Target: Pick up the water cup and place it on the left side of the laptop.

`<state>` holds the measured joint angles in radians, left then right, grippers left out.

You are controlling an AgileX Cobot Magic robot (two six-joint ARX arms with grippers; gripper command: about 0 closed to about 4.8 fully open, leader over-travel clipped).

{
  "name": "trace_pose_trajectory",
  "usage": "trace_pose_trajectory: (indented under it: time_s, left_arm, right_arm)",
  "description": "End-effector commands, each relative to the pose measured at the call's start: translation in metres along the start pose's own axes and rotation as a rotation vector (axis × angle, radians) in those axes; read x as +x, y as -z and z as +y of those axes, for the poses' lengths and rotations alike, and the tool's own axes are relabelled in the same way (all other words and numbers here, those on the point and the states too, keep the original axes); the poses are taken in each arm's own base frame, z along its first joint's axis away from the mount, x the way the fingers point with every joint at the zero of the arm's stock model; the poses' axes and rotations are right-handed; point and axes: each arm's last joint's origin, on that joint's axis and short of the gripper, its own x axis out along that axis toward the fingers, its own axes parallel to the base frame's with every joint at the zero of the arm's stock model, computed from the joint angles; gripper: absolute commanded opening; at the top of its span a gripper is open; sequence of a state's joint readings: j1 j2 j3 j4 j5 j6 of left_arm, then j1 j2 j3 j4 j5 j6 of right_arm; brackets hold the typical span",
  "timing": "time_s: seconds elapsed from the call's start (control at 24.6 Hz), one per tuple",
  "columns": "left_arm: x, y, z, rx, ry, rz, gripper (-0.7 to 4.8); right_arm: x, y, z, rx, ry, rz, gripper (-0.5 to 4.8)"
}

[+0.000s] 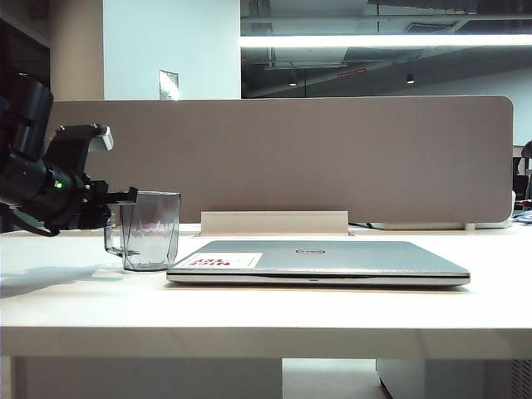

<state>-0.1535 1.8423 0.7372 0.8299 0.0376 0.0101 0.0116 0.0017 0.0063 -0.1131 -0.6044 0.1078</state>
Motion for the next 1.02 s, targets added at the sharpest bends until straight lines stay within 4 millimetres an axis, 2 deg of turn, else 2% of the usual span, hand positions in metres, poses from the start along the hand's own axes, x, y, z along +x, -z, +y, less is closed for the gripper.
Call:
trace_pose_trajectory:
  time_s: [0.04,0.08,0.12,0.16,0.45,0.57,0.85,1.02]
  left_arm:
    - [0.000,0.001,0.000,0.008,0.001,0.011,0.12]
    - [0.000,0.001,0.000,0.008,0.001,0.012,0.39]
    - [0.000,0.001,0.000,0.008,0.001,0.012,1.21]
    - [0.000,0.001,0.000,0.008,0.001,0.012,1.33]
    - [0.000,0.000,0.000,0.008,0.005,0.011,1.34]
    - [-0.003,-0.002,0.000,0.008,0.011,0.029,1.57]
    - [-0.019,-0.019,-0.001,0.005,0.009,0.083,1.56]
    - [-0.035,-0.030,-0.001,-0.054,0.005,0.155,1.51]
  right_arm:
    - [0.000,0.001,0.000,0.000,-0.006,-0.007,-0.05]
    - [0.000,0.001,0.000,0.000,-0.006,-0.006,-0.05]
    - [0.000,0.001,0.000,0.000,-0.005,-0.007,-0.05]
    - [0.000,0.001,0.000,0.000,-0.005,-0.007,-0.05]
    - [0.000,0.001,0.000,0.000,-0.005,-0.007,-0.05]
    - [0.000,0.001,0.000,-0.001,-0.005,-0.007,-0.05]
    - [0.000,0.001,0.000,-0.001,-0.005,-0.007,-0.05]
    - [0.000,0.001,0.000,-0.001,-0.005,-0.007,-0.05]
